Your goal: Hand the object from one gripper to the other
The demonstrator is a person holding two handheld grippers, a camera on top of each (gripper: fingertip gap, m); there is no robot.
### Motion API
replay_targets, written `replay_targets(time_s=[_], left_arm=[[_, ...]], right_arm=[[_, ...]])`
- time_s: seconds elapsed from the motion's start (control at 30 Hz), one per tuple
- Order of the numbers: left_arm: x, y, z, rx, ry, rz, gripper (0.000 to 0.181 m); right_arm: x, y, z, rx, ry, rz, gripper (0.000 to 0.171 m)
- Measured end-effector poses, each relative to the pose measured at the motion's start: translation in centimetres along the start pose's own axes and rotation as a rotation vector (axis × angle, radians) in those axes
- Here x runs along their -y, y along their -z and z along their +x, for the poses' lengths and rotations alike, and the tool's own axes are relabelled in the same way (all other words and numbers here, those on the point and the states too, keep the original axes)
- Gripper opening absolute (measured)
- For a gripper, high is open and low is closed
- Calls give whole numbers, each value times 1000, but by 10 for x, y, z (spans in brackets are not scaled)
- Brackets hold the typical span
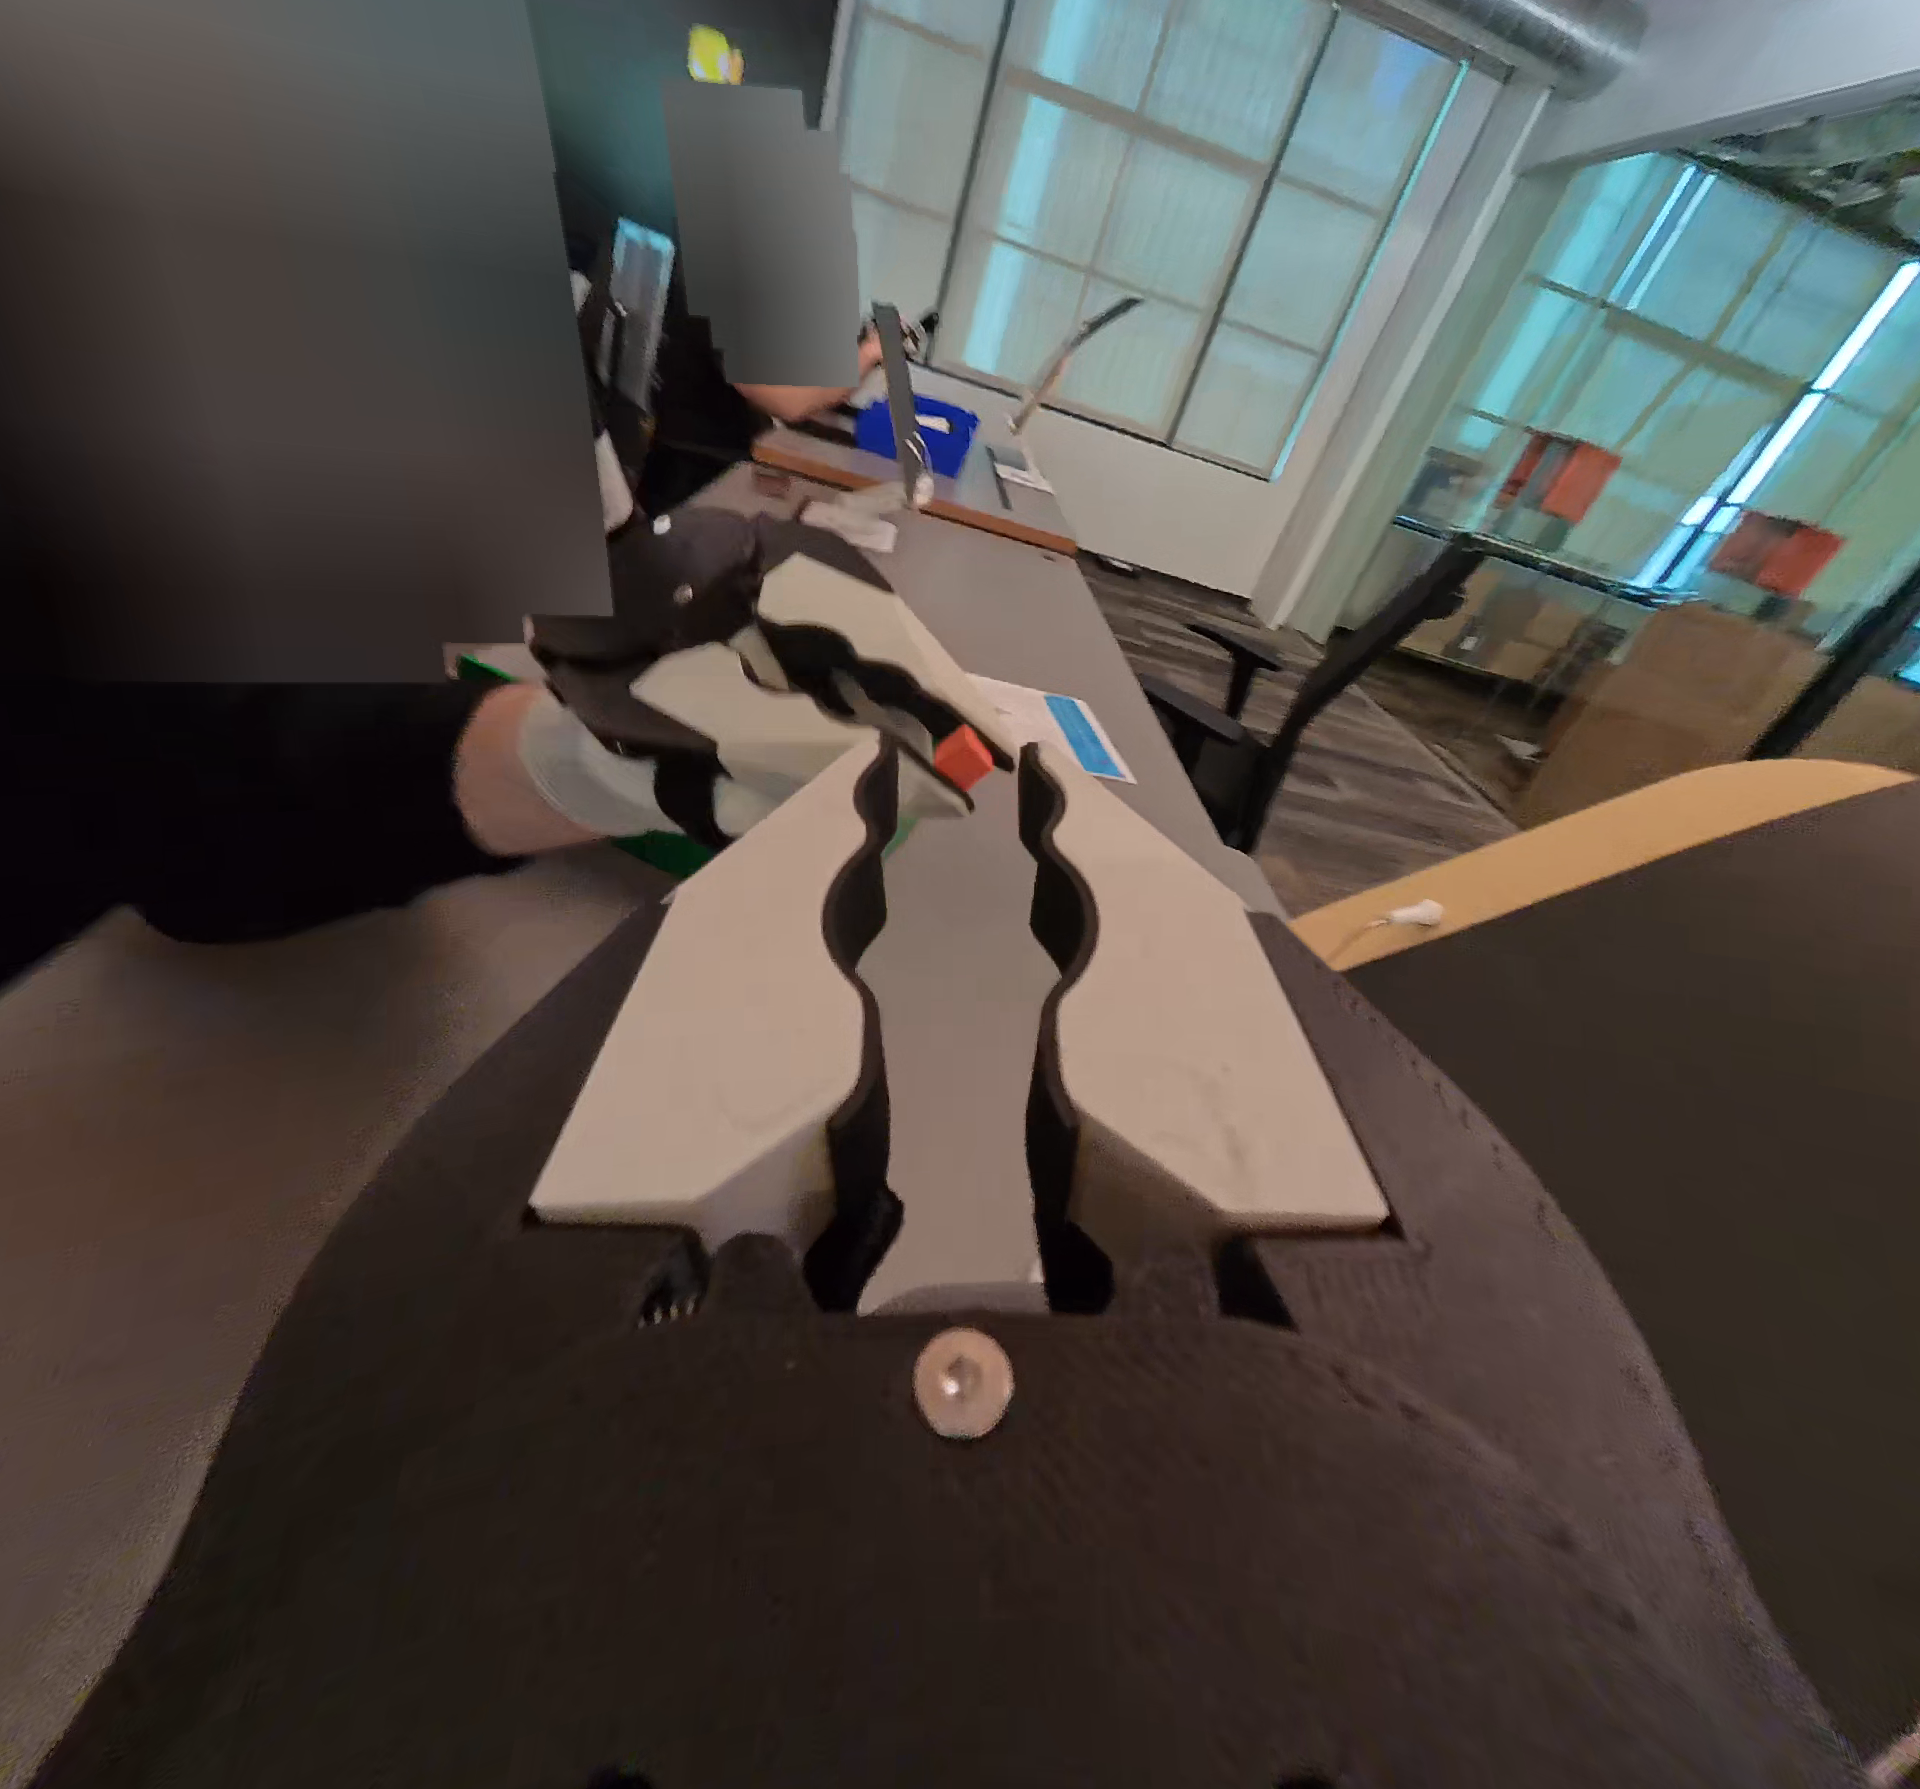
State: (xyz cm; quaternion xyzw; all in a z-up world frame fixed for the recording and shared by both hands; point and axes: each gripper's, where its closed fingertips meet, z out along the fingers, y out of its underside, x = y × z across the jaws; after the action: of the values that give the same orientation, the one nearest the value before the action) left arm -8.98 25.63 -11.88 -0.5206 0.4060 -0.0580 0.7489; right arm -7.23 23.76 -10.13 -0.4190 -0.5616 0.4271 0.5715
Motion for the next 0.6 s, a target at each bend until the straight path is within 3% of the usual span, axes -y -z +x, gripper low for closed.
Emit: replay_targets(time_s=[0.27, 0.6], left_arm=[[4, 12, 3, -302, 467, 23, 11], [13, 30, 7, -555, 741, 72, 12]], right_arm=[[-12, -19, -11, -88, 326, -167, 25], [-9, -39, -19, -189, 650, -270, 26]])
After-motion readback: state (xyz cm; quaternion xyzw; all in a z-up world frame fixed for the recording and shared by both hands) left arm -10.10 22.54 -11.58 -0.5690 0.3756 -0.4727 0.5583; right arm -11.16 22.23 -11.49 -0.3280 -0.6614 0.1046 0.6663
